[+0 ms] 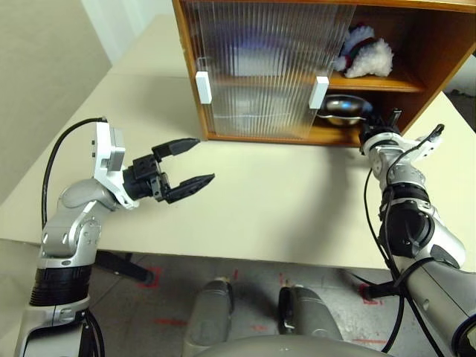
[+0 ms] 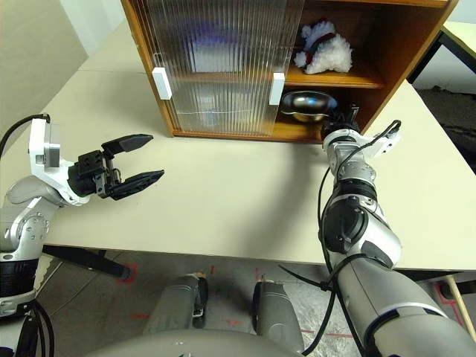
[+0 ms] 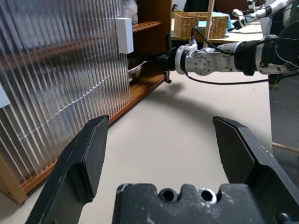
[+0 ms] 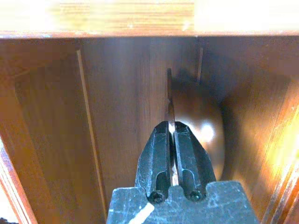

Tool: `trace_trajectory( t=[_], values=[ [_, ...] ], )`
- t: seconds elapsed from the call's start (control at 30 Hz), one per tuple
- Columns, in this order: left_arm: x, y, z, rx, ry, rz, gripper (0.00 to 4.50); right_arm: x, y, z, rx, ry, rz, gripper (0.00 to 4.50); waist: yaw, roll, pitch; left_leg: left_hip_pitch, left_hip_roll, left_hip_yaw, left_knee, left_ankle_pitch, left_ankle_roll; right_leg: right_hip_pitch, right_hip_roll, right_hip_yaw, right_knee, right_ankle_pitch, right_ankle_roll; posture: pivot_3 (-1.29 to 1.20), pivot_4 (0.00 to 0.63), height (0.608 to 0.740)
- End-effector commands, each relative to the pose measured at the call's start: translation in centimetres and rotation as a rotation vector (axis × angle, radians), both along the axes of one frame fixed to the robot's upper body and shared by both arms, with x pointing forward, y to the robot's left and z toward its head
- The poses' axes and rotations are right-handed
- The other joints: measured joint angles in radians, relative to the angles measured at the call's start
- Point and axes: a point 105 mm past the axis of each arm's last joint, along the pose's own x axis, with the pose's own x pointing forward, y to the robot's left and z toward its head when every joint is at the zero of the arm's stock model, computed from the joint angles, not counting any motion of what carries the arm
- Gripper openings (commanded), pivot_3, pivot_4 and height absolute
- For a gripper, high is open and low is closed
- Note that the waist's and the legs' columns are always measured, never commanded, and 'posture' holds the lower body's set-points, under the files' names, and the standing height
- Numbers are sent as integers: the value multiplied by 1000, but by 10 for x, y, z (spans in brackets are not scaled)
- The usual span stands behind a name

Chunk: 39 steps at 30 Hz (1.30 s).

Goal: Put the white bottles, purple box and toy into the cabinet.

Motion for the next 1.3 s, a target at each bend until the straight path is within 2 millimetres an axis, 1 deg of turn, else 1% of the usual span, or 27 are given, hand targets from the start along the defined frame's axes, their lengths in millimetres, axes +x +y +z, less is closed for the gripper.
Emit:
trace_trajectory(
  t=[0.03,0.07,0.1,0.17,0.43,0.47,0.6,0.73,0.8,0.9,1.0,1.03,1.13,1.2,1.23,1.27,1.3],
  values=[
    [-1,-2,-1,-2,7,-9,4500,1,6,-7,5,35,12,7,0,0,0,0,0,0,0,0,0,0,0,0,0,0,0,235,75,740],
    [-1,-2,-1,-2,8,-9,4500,1,6,-8,4,39,15,7,0,0,0,0,0,0,0,0,0,0,0,0,0,0,0,235,74,740],
    [-1,-2,-1,-2,8,-9,4500,1,6,-8,2,40,16,636,0,0,0,0,0,0,0,0,0,0,0,0,0,0,0,233,75,740],
    [-1,-2,-1,-2,9,-10,4500,1,6,-8,1,41,16,1149,-1,0,0,0,0,0,0,0,0,0,0,0,0,0,-1,233,75,740],
    [1,-3,0,-7,6,-8,4500,0,3,-8,-13,36,-8,4186,0,0,0,0,0,0,-1,0,0,0,0,0,0,1,1,230,70,740],
    [1,-4,0,-8,7,-8,4500,-1,4,-8,-13,28,-9,4450,0,0,0,0,0,0,-1,0,0,0,0,0,0,1,2,229,71,740],
    [1,-4,-1,-9,7,-7,4500,-5,4,-9,-50,19,-9,4450,-1,0,0,0,0,0,-1,0,0,0,0,-1,0,3,4,231,72,740],
    [1,-3,-1,-10,7,-3,4500,-21,-4,-12,-124,32,-14,4450,5,0,0,-1,1,-1,-2,0,0,0,-1,-2,0,3,5,235,73,740],
    [1,-3,-1,-11,8,-1,4500,-34,-11,-11,-138,33,-30,4450,6,0,0,-1,1,-1,-2,0,0,0,-2,-2,1,3,5,234,74,740],
    [1,-1,-2,-15,10,6,4500,-64,-17,-10,-188,50,-33,4450,6,0,0,-1,0,-1,-3,0,0,-1,-4,-2,0,2,5,227,72,740],
    [1,-1,-3,-18,13,5,4500,-85,-14,-2,-215,44,-9,4450,4,1,0,-1,1,-3,-3,0,-1,-1,-5,-2,0,2,5,216,71,740],
    [1,-1,-4,-18,14,2,4500,-91,-10,1,-223,40,12,4450,2,2,1,-1,1,-3,-3,0,-1,-1,-5,-2,0,1,5,216,71,740],
    [5,-2,-3,-19,10,-3,4500,-104,14,10,-326,10,173,4450,-7,2,1,0,2,-3,-3,-3,-5,-2,-5,-1,0,-2,-1,200,65,740],
    [6,-2,-3,-19,6,-4,4500,-113,35,9,-465,0,338,4450,-10,2,1,1,2,-3,-3,-3,-5,-2,-5,-1,0,-4,-5,198,64,740],
    [7,-2,-3,-19,5,-5,4500,-119,50,8,-582,-12,448,4450,-10,2,1,1,1,-2,-2,-3,-5,-1,-5,-1,0,-4,-6,198,63,740],
    [7,-1,-3,-20,4,-4,4500,-128,71,5,-774,-27,604,4450,-10,2,1,1,1,-2,-2,-3,-5,-1,-5,-1,0,-4,-6,197,62,740],
    [7,-1,-3,-19,3,-4,4500,-138,89,0,-911,-56,747,4450,-10,2,1,1,1,-2,-1,-3,-5,-1,-5,-1,0,-4,-6,199,62,740]
  ],
)
